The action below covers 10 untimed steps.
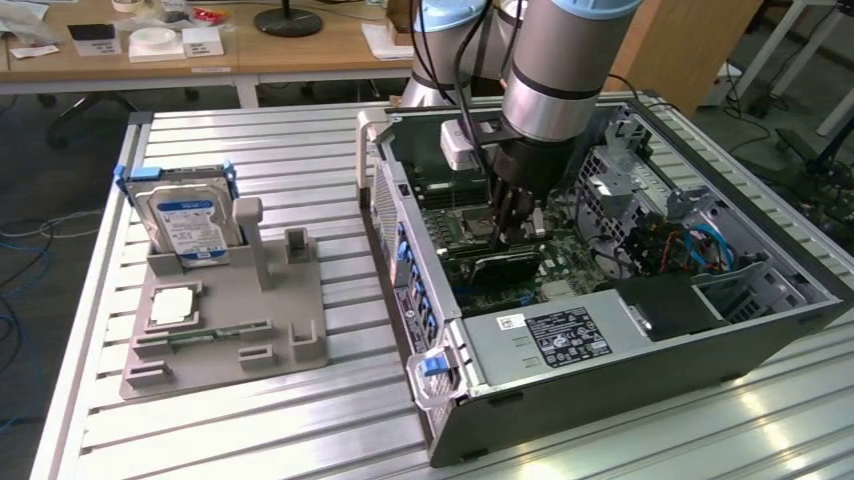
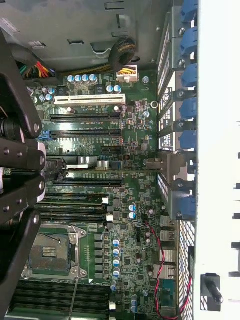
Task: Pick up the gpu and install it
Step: 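Press down on the gpu until it lock into place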
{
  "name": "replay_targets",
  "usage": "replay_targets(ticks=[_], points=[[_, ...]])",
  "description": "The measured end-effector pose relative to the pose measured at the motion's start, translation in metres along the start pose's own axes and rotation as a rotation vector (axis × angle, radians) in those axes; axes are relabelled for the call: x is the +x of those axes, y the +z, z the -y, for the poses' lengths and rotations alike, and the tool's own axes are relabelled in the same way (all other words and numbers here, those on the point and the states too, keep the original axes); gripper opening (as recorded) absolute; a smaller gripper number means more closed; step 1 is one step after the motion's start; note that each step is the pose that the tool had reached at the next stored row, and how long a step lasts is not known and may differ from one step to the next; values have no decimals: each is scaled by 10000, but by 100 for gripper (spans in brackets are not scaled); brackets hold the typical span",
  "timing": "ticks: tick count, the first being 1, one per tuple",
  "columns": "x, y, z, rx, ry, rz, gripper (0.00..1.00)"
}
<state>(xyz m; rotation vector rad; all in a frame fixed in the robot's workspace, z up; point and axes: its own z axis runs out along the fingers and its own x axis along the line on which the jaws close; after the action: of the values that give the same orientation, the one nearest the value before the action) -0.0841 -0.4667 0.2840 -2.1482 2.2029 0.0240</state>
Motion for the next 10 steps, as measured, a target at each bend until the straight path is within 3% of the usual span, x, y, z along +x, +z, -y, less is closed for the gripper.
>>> replay_targets(ticks=[5, 6, 7, 8, 10], points=[[0, 0, 0, -2, -1, 0, 11], [0, 0, -1, -75, 4, 1, 11], [0, 0, -2, -191, 11, -1, 11], [0, 2, -2, -237, 14, -1, 11], [1, 4, -10, -241, 14, -1, 11]])
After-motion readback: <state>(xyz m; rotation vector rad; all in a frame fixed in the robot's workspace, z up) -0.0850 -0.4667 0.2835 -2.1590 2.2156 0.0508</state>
